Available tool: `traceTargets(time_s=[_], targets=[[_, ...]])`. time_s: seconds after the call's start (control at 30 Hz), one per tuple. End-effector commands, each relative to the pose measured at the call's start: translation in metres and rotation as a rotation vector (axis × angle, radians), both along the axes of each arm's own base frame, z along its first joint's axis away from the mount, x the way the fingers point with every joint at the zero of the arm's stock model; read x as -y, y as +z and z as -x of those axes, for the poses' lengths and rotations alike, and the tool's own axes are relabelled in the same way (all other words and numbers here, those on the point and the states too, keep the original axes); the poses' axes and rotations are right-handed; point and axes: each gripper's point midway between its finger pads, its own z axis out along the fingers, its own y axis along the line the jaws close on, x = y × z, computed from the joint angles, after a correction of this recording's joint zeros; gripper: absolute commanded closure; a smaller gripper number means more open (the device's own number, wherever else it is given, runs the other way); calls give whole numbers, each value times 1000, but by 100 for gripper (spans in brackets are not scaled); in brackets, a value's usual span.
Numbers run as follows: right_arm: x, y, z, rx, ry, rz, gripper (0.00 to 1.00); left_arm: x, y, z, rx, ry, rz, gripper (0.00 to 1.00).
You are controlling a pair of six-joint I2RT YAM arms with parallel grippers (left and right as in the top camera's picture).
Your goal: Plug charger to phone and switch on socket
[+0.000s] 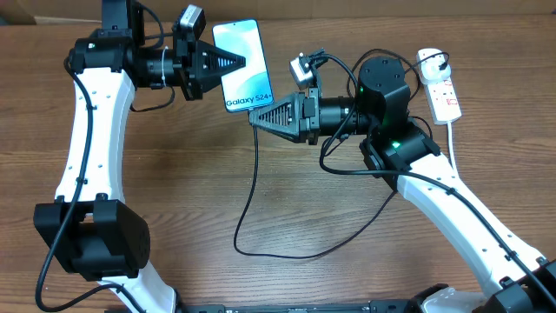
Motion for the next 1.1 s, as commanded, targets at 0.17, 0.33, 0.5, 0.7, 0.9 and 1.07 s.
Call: traceTargets(time_s=[0.17, 0.33, 0.5, 0.7, 0.9, 1.07], targets=[[5, 2, -16, 18, -47, -4, 96, 5, 8, 6, 75, -30, 36, 96], [5, 1, -17, 15, -46, -3, 96, 5, 8, 6, 88, -30, 36, 96], [5, 1, -17, 16, -45, -4, 96, 5, 8, 7, 98, -30, 36, 96], [4, -1, -18, 11, -45, -1, 96, 5, 6, 11, 97, -29, 36, 96], [4, -1, -18, 10, -45, -1, 96, 5, 6, 11, 97, -29, 36, 96], [4, -1, -18, 11, -46, -1, 95, 5, 6, 11, 97, -29, 36, 96]])
